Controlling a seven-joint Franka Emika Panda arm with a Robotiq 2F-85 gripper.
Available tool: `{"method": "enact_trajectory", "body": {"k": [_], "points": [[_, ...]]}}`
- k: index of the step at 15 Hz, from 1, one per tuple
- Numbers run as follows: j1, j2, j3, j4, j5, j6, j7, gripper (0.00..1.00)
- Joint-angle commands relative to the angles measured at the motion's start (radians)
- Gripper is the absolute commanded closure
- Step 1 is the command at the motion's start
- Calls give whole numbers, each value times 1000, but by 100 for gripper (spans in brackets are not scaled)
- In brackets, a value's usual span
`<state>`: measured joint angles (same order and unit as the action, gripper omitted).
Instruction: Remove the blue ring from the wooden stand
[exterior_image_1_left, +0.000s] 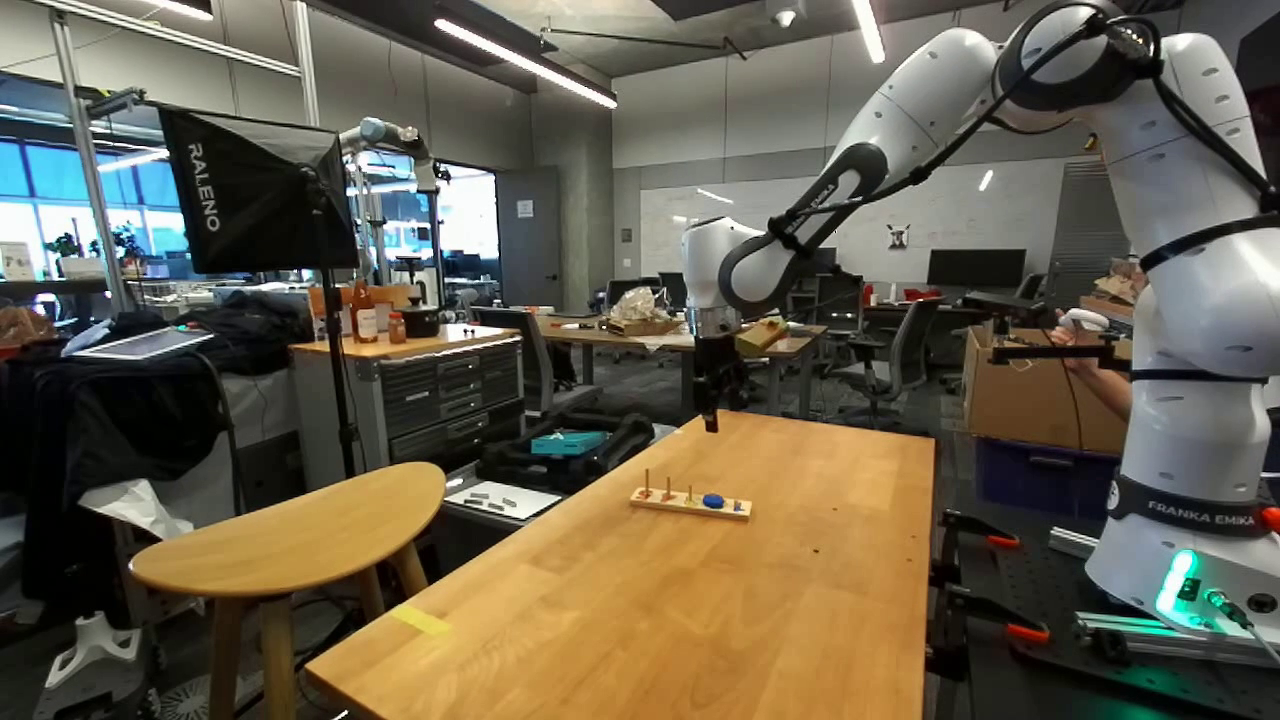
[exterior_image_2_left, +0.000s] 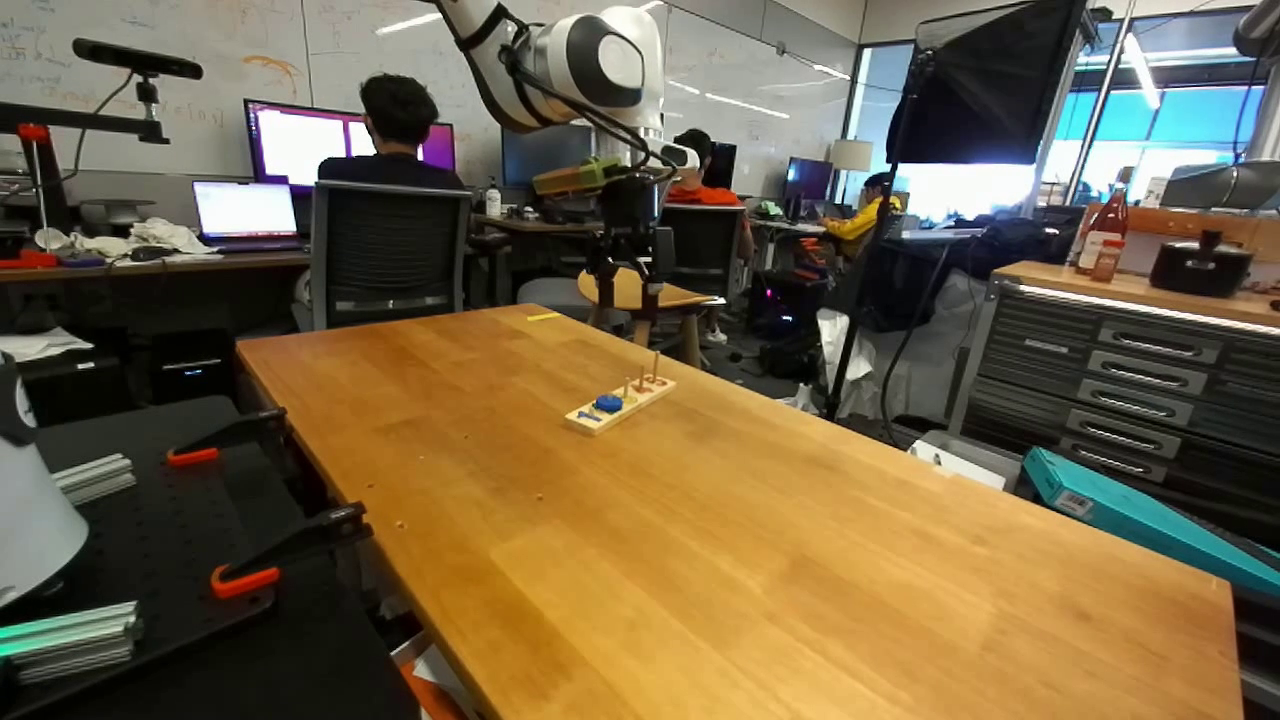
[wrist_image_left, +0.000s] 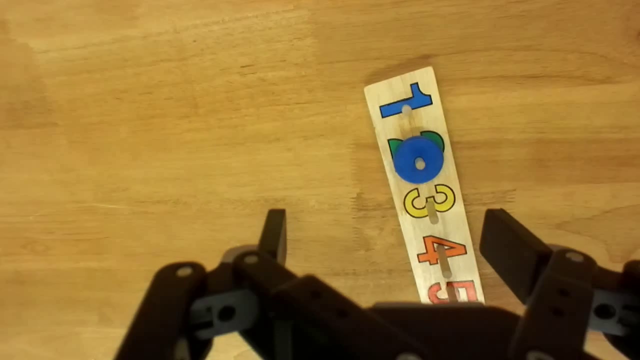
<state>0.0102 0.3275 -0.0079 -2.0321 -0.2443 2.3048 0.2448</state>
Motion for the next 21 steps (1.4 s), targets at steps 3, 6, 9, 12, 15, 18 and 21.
{"method": "enact_trajectory", "body": {"k": [3,6,9,12,15,18,21], "points": [[21,23,-24,-11,-3,-2,-2,0],[11,63,-17,-21,31,12,-22,0],[11,112,-15,-16,45,32,-27,0],[4,170,-11,18,81,35,-41,0],[7,214,-9,40,107,55,-50,0],[15,249,-13,50,108,105,-50,0],[18,273,-17,57,108,156,-49,0]]}}
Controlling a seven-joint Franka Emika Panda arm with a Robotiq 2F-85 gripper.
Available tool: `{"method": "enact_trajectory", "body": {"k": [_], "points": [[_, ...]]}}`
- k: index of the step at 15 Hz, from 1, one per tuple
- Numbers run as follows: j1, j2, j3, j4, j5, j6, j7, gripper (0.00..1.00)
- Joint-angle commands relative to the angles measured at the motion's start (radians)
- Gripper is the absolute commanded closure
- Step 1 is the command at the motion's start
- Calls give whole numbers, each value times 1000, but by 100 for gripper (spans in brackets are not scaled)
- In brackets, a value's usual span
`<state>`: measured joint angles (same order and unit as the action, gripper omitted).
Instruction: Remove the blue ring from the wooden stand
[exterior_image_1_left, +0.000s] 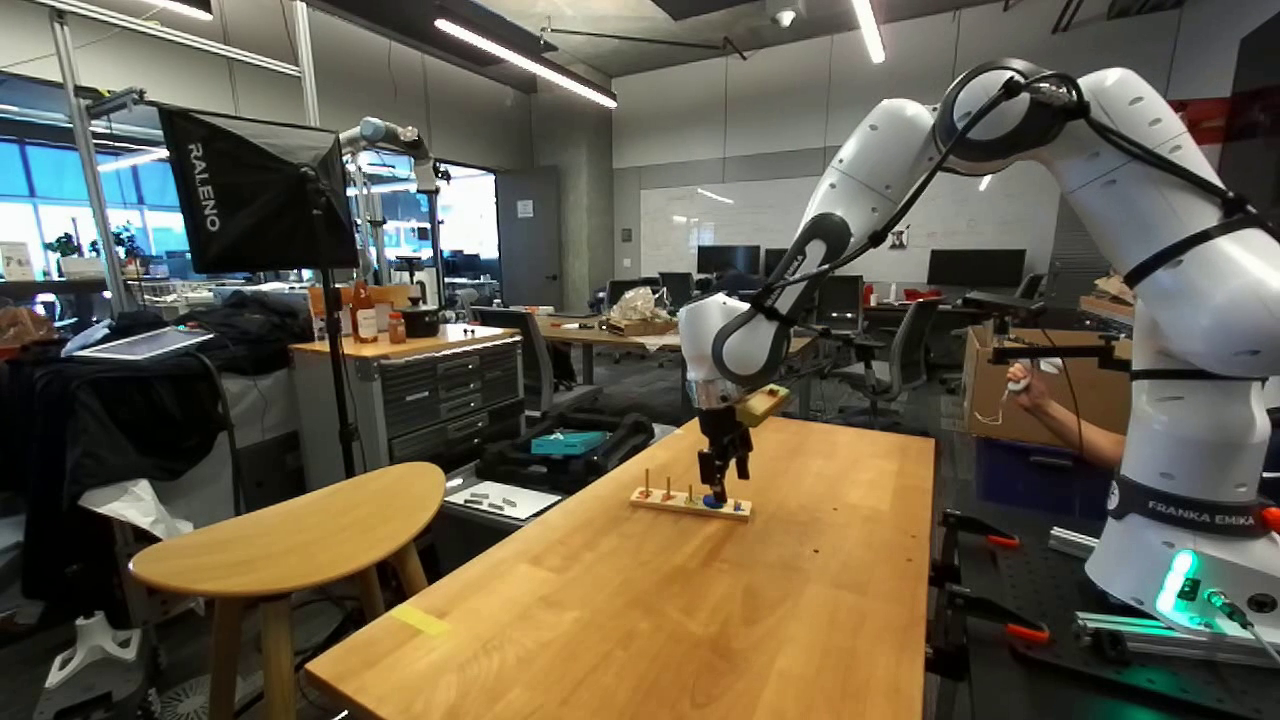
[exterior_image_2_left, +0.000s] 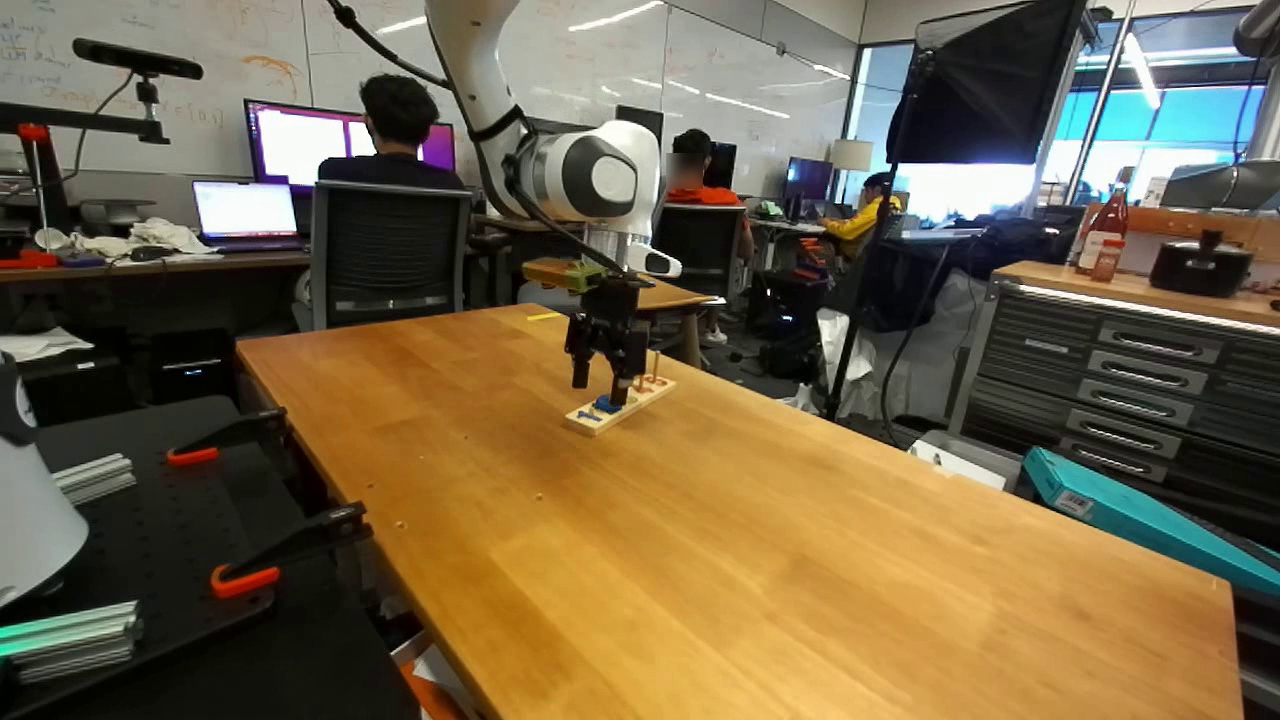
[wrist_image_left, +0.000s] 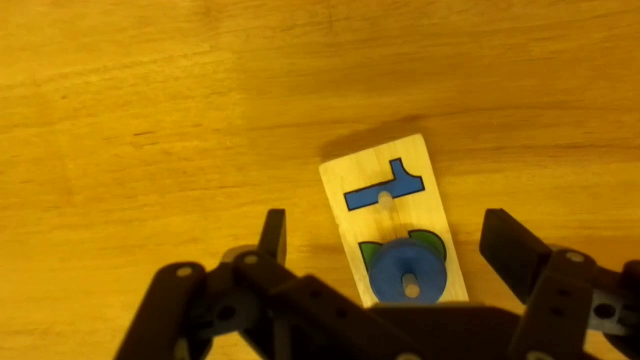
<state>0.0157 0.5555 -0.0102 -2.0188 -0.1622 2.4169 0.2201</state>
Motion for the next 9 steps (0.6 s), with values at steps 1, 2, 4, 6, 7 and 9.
{"method": "enact_trajectory", "body": {"k": [1,2,4,6,7,9], "points": [[12,46,-15,44,27,57,-27,0],[12,51,-15,47,27,74,-28,0],[9,60,-11,54,36,101,-32,0],[8,63,-10,55,45,117,-36,0],[7,65,-8,58,50,117,-41,0],[5,71,-8,61,58,115,-48,17]]}}
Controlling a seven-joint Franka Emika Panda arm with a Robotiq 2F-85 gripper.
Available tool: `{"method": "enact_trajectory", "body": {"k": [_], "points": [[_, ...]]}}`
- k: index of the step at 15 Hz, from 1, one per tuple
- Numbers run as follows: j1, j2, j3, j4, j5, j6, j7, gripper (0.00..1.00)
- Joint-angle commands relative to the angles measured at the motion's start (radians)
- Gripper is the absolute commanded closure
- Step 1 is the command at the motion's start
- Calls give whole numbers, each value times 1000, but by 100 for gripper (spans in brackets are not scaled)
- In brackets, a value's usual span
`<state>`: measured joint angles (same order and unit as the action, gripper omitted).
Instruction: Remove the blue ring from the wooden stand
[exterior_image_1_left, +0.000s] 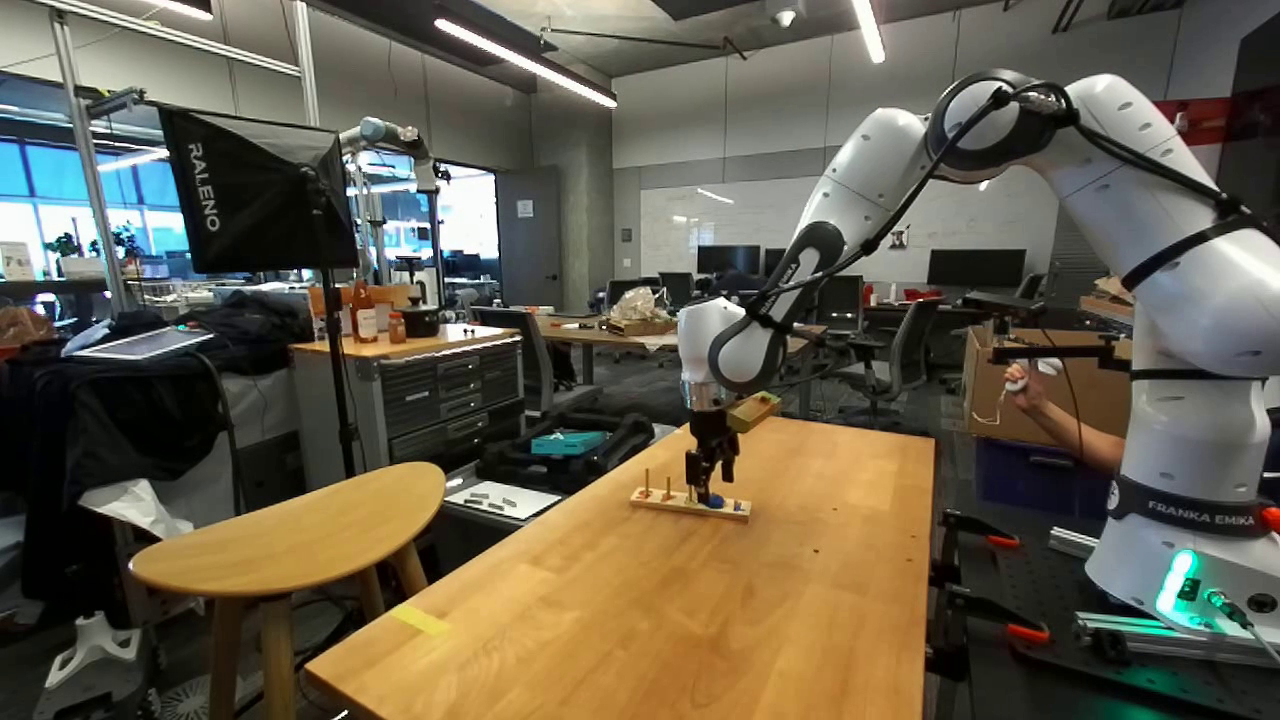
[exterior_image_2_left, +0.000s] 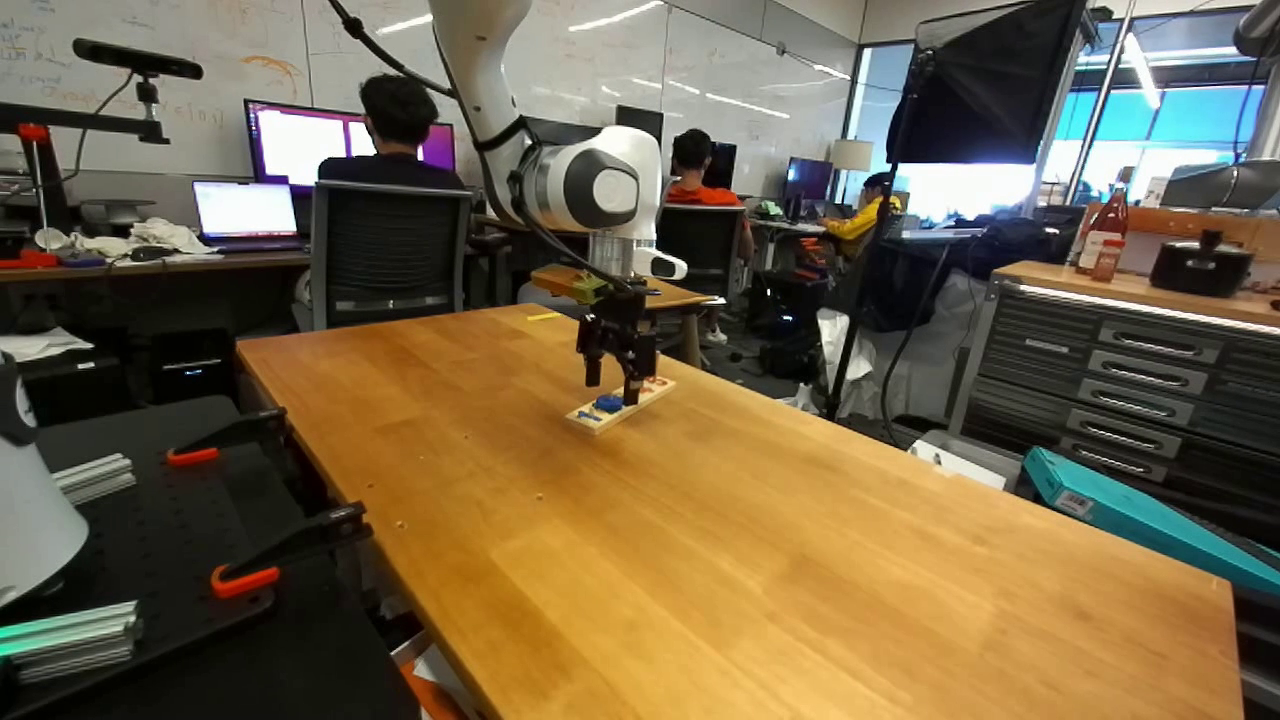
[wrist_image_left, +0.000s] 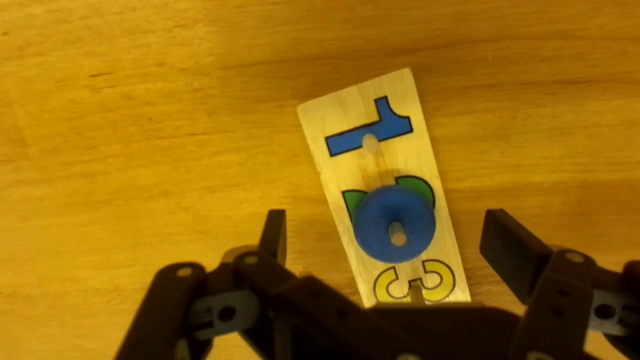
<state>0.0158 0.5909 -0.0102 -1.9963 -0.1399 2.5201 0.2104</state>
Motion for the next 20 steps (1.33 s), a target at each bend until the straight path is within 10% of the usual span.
{"method": "enact_trajectory", "body": {"k": [1,8,20], "points": [[5,39,-10,39,36,14,-40,26],[6,50,-12,51,39,11,-48,80],[19,-119,-52,-33,32,19,14,82]]}}
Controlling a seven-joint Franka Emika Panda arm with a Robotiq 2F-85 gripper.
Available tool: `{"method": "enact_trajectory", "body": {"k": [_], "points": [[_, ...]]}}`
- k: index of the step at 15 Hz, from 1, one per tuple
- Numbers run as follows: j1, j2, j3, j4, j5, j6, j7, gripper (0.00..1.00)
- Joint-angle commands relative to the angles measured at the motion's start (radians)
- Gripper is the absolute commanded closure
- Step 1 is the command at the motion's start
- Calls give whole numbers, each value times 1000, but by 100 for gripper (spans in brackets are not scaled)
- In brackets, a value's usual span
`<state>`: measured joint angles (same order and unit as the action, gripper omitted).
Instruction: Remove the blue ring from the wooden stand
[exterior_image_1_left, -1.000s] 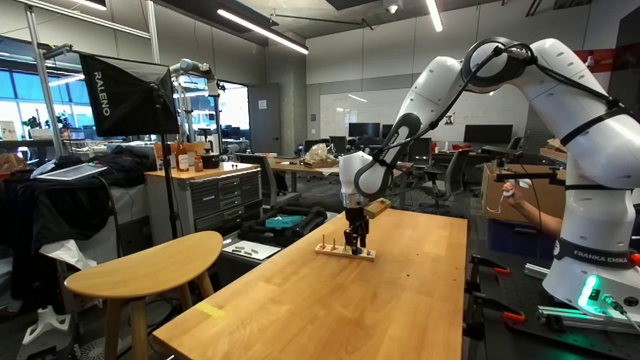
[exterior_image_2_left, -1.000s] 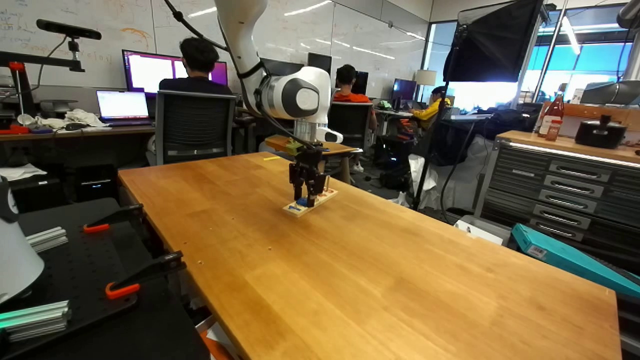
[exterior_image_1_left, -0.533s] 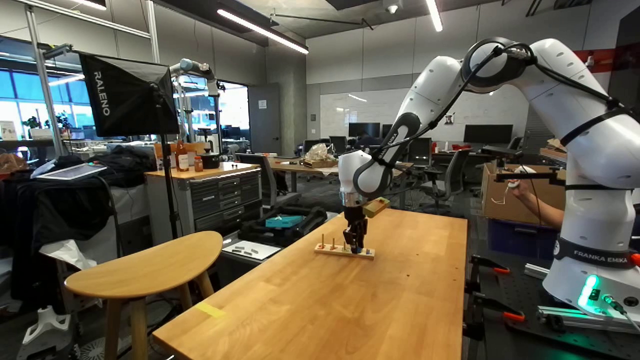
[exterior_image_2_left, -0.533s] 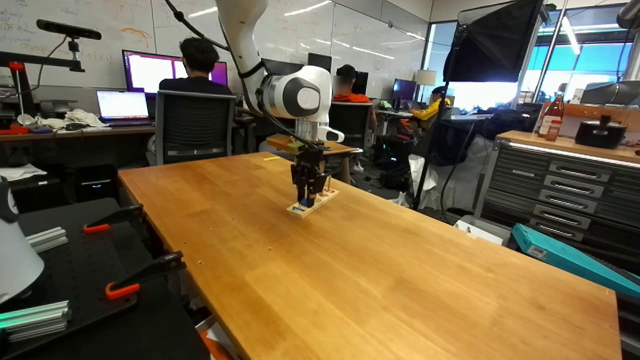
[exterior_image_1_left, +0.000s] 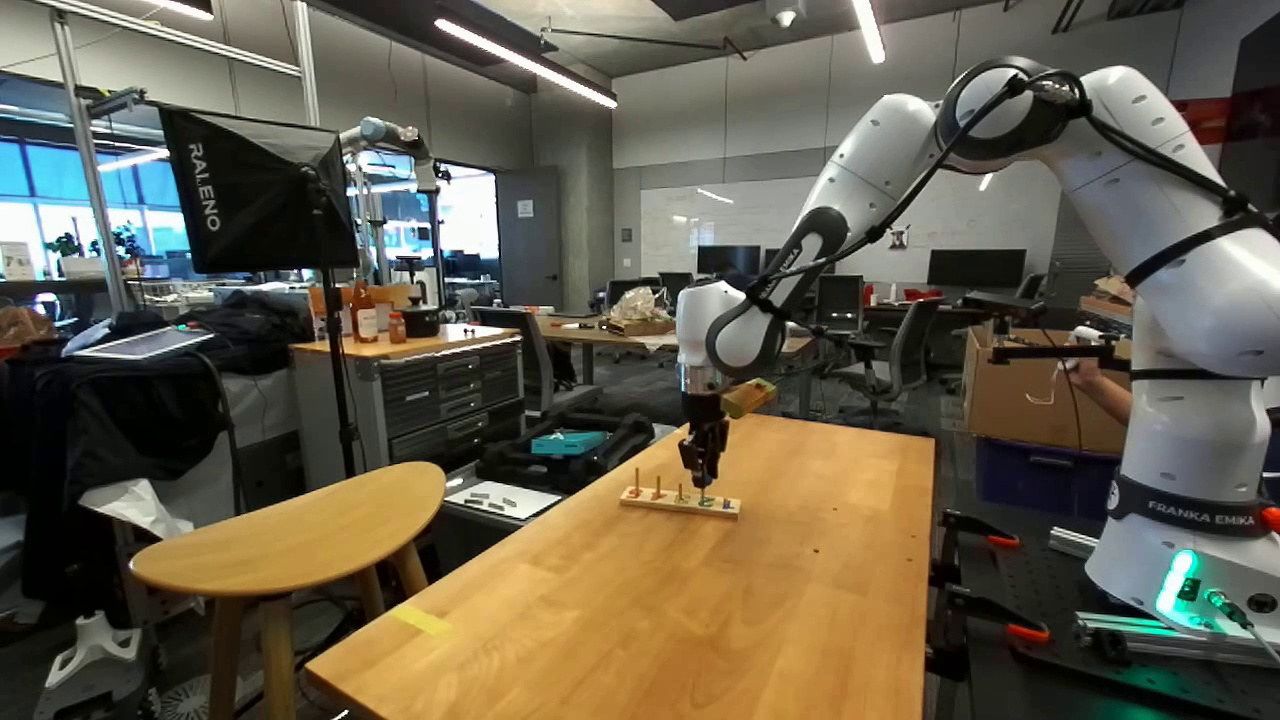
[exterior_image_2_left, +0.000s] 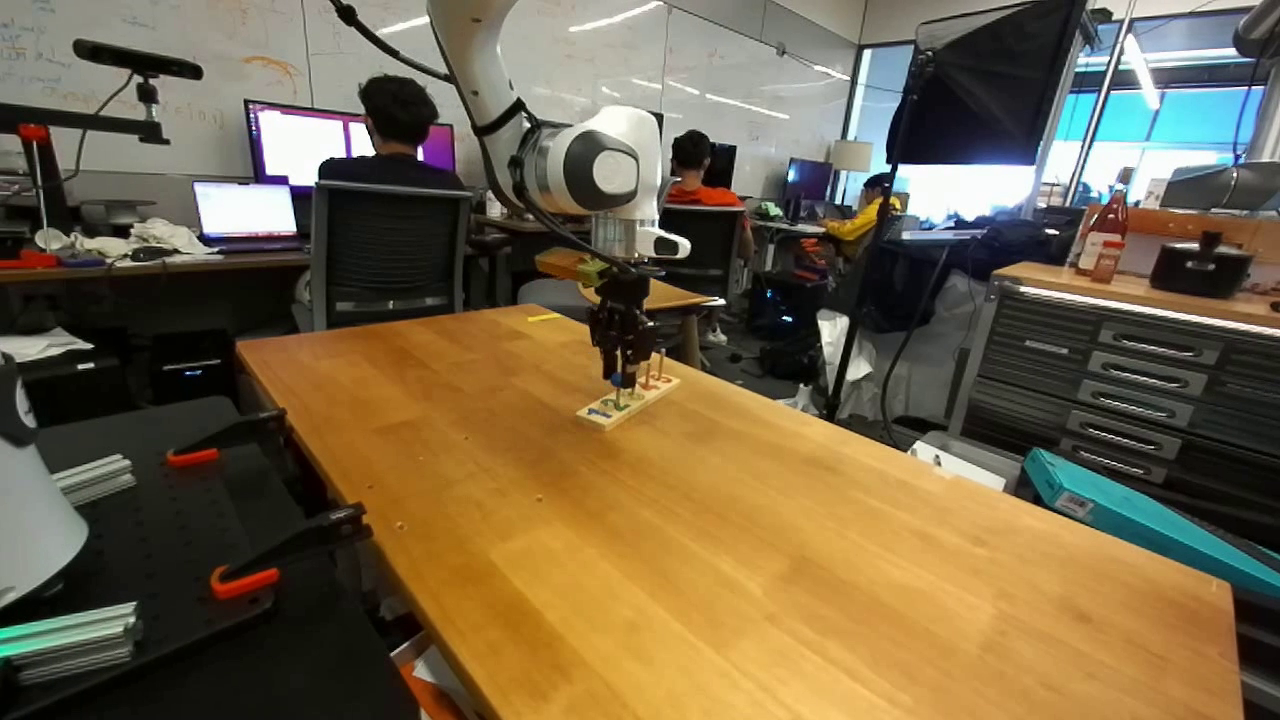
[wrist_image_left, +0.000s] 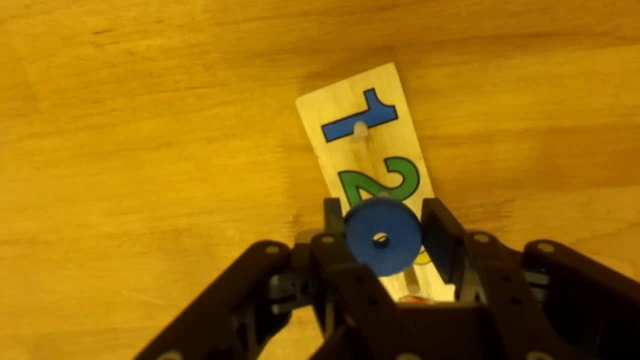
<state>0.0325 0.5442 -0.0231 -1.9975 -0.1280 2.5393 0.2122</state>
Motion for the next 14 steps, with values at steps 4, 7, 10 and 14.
{"method": "enact_trajectory", "body": {"k": [4,7,10,14], "points": [[-21,-37,-124,2,-2,9,57,82],[-39,22,-160,13,-2,8,67,82],[-46,82,-167,19,2,3,71,82],[-28,95,-155,13,7,-19,74,24]]}}
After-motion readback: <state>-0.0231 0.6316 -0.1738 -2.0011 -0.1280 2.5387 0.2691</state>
